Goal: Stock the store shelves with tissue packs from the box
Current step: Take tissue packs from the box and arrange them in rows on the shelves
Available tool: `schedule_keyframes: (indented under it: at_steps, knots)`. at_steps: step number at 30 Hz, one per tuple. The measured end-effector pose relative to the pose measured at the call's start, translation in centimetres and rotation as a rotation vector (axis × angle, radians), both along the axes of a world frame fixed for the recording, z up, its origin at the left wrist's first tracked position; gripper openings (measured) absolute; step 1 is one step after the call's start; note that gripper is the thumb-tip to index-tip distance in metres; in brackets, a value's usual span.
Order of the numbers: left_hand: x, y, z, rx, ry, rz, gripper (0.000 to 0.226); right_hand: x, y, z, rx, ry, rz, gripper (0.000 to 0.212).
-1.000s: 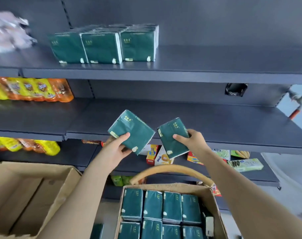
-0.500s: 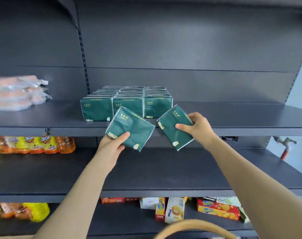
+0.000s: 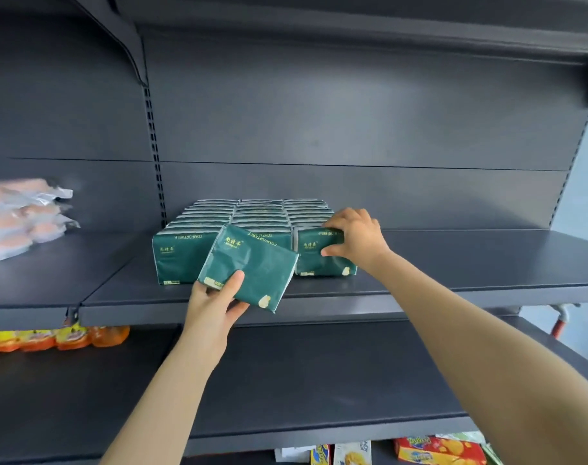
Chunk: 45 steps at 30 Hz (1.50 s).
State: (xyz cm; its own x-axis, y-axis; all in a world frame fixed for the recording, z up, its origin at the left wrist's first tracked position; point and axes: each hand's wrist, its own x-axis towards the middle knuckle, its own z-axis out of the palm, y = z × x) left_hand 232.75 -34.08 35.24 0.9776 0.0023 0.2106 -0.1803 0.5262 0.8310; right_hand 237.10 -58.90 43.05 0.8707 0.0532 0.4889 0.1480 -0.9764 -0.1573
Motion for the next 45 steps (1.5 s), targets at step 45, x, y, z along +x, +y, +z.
schedule_keyframes:
  at_steps: [45]
  knots:
    - [9.4,-16.8,5.4,1.85,-1.057,0.875,0.056,7.2,-16.1,3.3,0.756,-0.083,0.054,0.039]
